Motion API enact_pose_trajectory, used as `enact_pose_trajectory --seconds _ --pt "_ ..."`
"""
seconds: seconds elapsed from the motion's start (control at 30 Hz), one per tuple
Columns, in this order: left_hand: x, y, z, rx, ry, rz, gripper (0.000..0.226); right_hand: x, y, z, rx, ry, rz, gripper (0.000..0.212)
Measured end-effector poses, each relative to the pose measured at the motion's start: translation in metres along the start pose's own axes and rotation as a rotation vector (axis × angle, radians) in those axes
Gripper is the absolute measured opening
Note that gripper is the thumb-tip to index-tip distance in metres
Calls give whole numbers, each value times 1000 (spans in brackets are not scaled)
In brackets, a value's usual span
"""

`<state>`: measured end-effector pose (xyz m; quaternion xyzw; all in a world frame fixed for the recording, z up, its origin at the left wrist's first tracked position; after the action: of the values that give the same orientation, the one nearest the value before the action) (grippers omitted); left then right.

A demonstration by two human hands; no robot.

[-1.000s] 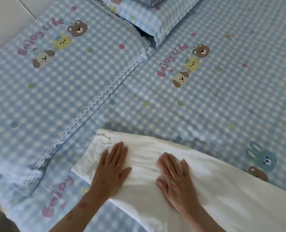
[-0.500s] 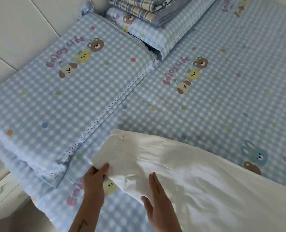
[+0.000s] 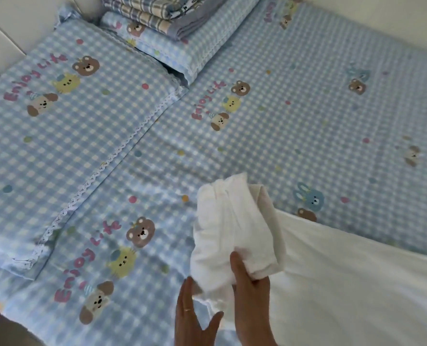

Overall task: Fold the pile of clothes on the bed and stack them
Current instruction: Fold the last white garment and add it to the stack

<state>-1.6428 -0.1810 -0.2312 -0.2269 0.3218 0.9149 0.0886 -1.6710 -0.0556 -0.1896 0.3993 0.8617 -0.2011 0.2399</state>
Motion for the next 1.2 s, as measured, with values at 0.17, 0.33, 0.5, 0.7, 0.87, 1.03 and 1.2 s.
enact_pose_trajectory --seconds 0.17,0.33,0.5,0.7,0.87,1.03,1.2 --pt "14 -37 -9 51 120 37 70 12 52 -20 301 -29 52 51" --pt "7 -48 7 393 -204 47 83 34 125 -41 378 -21 208 45" --pt "8 -58 11 863 -418 -60 60 53 205 -15 152 -130 444 38" --pt "13 -62 0 1001 -451 -60 66 64 235 2 -135 -48 493 24" --pt "12 -64 6 1005 -441 -117 71 58 256 10 -271 -93 527 4" --pt "15 -60 15 1045 -494 -246 68 54 267 10 -442 -43 535 6" --pt "36 -70 72 933 -853 -24 62 63 243 -7 -1053 423 465 36"
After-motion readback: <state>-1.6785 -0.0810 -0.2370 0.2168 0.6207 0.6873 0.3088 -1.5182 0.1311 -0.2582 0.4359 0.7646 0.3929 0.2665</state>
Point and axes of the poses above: each hand's wrist, its own x-axis towards the middle knuckle, its own y-axis out of the back of the hand, z = x × y, the point moved 2 cm from there along x, towards the middle knuckle, and after that the axes turned 4 degrees about x, right-handed, at the moved point
